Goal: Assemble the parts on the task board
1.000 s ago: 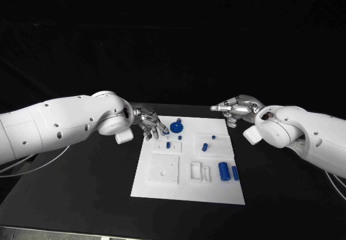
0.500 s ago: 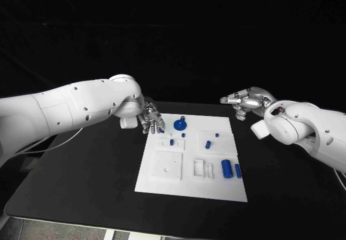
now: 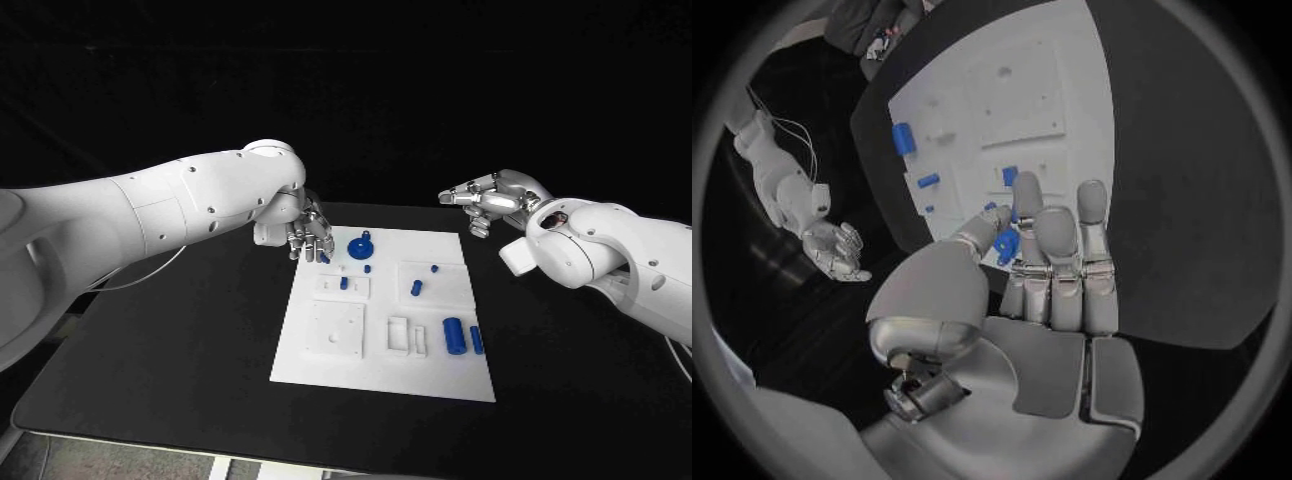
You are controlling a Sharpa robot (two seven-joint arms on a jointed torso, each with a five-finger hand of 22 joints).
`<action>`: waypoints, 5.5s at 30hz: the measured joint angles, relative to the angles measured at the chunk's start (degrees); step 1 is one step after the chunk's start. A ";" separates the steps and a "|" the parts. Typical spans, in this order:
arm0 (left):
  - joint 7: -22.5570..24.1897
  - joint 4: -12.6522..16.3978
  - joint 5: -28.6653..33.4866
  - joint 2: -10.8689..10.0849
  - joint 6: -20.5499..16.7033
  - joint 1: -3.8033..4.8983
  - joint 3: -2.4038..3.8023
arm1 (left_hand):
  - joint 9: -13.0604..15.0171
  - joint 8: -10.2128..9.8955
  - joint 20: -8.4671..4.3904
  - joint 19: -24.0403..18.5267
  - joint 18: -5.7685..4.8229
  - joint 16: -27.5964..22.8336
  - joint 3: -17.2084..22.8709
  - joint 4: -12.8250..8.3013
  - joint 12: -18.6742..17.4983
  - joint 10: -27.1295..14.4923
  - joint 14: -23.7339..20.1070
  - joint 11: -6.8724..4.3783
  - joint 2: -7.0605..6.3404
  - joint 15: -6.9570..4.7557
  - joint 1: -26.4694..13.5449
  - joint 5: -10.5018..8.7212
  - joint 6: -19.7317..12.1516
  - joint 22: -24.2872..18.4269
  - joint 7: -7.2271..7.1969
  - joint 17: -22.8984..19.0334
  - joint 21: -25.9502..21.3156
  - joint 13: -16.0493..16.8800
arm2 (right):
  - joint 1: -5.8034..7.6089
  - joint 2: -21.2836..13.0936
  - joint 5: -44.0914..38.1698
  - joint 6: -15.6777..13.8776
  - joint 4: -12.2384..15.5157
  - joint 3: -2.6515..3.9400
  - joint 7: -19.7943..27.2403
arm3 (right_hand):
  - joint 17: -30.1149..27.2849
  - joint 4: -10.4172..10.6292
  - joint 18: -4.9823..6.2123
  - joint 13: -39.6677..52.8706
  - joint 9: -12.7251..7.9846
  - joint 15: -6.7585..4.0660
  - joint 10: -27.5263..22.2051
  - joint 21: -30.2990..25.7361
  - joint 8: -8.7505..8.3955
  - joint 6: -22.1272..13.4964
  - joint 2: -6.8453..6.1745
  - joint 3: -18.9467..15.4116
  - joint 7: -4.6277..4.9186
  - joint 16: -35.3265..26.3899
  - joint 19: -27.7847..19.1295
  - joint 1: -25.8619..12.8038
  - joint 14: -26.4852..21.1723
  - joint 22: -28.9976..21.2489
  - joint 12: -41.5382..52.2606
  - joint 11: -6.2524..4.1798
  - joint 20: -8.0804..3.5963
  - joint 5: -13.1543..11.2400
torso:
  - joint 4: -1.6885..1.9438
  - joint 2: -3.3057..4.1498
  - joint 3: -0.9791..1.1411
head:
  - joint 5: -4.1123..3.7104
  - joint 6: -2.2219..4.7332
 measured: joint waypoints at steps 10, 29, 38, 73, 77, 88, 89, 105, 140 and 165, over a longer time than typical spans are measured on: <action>-0.15 -3.72 -3.83 2.87 2.14 -2.60 -0.02 | 1.29 -0.17 0.00 -0.01 0.00 0.22 0.39 -0.39 0.43 0.00 0.01 0.00 -0.28 0.01 -0.34 0.00 0.09 0.01 -0.10 0.37 0.22 -0.01 | 0.00 0.37 -0.22 -0.49 0.76 0.03 0.15 | 0.00 0.00 -0.01 0.00 0.00 0.00 0.00 0.00 0.00 0.00 -0.30 0.47 0.00 0.00 0.00 -0.30 0.00 0.00 0.00 0.00 0.00 0.38 | -0.04 0.08 -0.15 | -0.41 -0.42; 0.87 -4.83 -10.34 3.85 2.41 -5.11 -0.01 | 2.81 -0.52 0.01 0.41 0.00 0.22 0.39 -0.40 1.09 0.19 0.48 -0.21 -0.21 -0.08 -0.36 -0.11 0.16 0.03 -0.23 0.68 0.22 0.13 | -0.01 0.85 -0.39 -0.68 0.99 0.05 0.26 | 0.01 0.01 -0.27 0.01 0.01 0.00 0.00 0.00 0.00 -0.01 -0.30 0.80 -0.01 0.00 0.00 -0.29 0.00 0.00 -0.01 0.00 0.00 0.38 | 0.08 0.03 -0.25 | -0.73 -1.06; 1.39 -4.22 -11.32 3.82 1.35 -5.42 -0.01 | 3.38 -0.32 -0.20 0.61 0.00 0.21 0.56 -0.25 1.33 0.18 0.65 -0.21 -0.19 -0.20 -0.38 -0.12 0.09 0.02 -0.31 0.81 0.22 0.18 | -0.01 1.01 -0.45 -0.68 0.92 0.05 0.26 | 0.01 0.01 -0.28 0.01 0.01 -0.15 0.00 0.00 0.00 -0.01 -0.30 1.13 -0.01 0.00 0.00 -0.29 0.15 0.00 -0.01 0.00 0.00 0.38 | 0.15 -0.04 -0.22 | -0.90 -1.12; 1.95 -3.65 -12.01 4.41 0.74 -6.03 0.16 | 4.06 -0.33 -0.20 0.61 0.00 0.21 0.69 -0.39 1.71 0.40 0.83 0.01 -0.29 0.02 -0.48 0.12 0.07 0.01 -0.71 1.01 0.22 0.26 | -0.01 1.42 -0.50 -0.43 0.63 0.06 0.11 | 0.08 0.17 -0.30 0.02 0.02 -0.20 0.01 0.00 0.00 0.35 -0.30 1.26 -0.02 0.00 0.00 -0.29 0.20 0.00 -0.01 -0.42 0.00 0.38 | 0.15 0.02 -0.20 | -1.48 -1.20; 1.95 -3.57 -12.07 4.40 0.75 -6.03 0.16 | 4.13 -0.34 -0.20 0.61 0.00 0.21 1.14 -0.84 1.71 0.40 0.91 0.01 -0.44 0.11 -0.64 0.11 0.07 0.00 -0.72 1.01 0.22 0.26 | -0.01 1.45 -0.49 -0.37 0.61 0.06 0.09 | 0.08 -0.07 -0.30 0.02 0.02 -0.20 0.01 0.00 0.00 0.54 -0.30 1.50 -0.21 0.00 0.00 -0.29 0.20 0.00 -0.01 -0.41 0.00 0.38 | 0.15 0.02 -0.21 | -1.47 -1.21; 1.79 -3.09 -12.37 4.26 0.59 -6.07 0.19 | 1.76 -0.37 -0.20 0.61 0.00 0.21 1.56 -0.93 1.71 0.47 0.91 0.08 -0.40 0.14 -0.61 -0.01 0.04 0.00 -0.76 1.24 0.44 0.30 | -0.02 1.45 -0.49 -0.16 0.61 0.06 0.06 | 0.07 -0.07 -0.30 0.02 0.02 -0.20 0.01 0.00 0.00 0.54 -0.30 1.50 -0.21 0.00 0.00 -0.29 0.20 0.00 -0.01 -0.41 0.00 0.38 | 0.15 0.02 -0.21 | -1.54 -1.38; 1.76 -3.05 -12.39 4.24 0.53 -6.08 0.20 | 1.44 -0.37 -0.20 0.61 0.00 0.21 1.56 -0.93 1.71 0.47 0.91 0.08 -0.38 0.14 -0.60 -0.01 0.08 0.00 -0.72 1.23 0.44 0.30 | -0.02 1.44 -0.49 -0.14 0.61 0.06 0.06 | 0.07 -0.07 -0.31 0.02 0.02 -0.19 0.00 0.00 0.00 0.54 -0.30 1.50 -0.21 0.00 0.00 -0.29 0.21 0.00 -0.01 -0.41 0.00 0.38 | 0.16 0.02 -0.21 | -1.54 -1.38; 1.15 -1.77 -12.74 3.62 -1.10 -6.34 0.34 | -0.73 -0.35 -0.20 0.61 0.00 0.21 1.56 -0.94 1.71 0.68 0.93 0.29 -0.03 -0.13 -0.22 -0.12 0.30 0.00 -0.51 1.35 0.44 1.25 | -0.08 1.36 -0.48 0.07 0.63 0.06 0.01 | 0.07 -0.07 -0.31 0.02 0.02 -0.20 0.01 0.00 0.00 0.54 -0.30 1.50 -0.21 0.00 0.00 -0.29 0.20 0.00 -0.01 -0.41 0.00 0.38 | 0.14 0.01 -0.18 | -1.66 -1.42; 1.95 0.25 -11.70 2.98 -4.31 -6.79 0.48 | -10.32 -0.21 -0.29 1.53 0.00 -0.02 2.79 -0.27 1.70 0.93 1.21 0.53 -1.87 -0.15 1.62 -2.35 1.94 0.02 -0.30 1.69 -1.22 2.82 | -0.36 1.34 -0.43 0.49 0.49 0.06 -0.11 | 0.06 0.17 -0.31 0.02 0.02 -0.19 0.01 0.00 0.00 0.54 -0.30 1.74 -0.21 0.00 0.00 -0.29 0.20 0.00 -0.01 -0.41 0.00 0.38 | 0.16 0.04 -0.21 | -1.65 -1.43; 2.05 5.42 -12.93 -1.06 -15.19 -7.54 0.22 | -9.84 -0.10 -0.51 2.15 0.00 -0.02 2.78 -0.28 3.59 1.14 1.47 0.32 -1.87 0.03 1.62 -1.33 2.25 0.01 -0.38 2.11 -0.60 2.90 | -0.54 1.09 -0.44 0.60 0.48 0.06 -0.11 | 0.13 0.01 -0.31 0.02 0.02 -0.20 0.01 0.00 0.00 0.75 -0.30 1.89 0.00 0.00 0.00 -0.29 0.20 0.00 -0.01 -0.41 0.00 0.61 | 0.15 0.04 -0.24 | -1.44 -1.80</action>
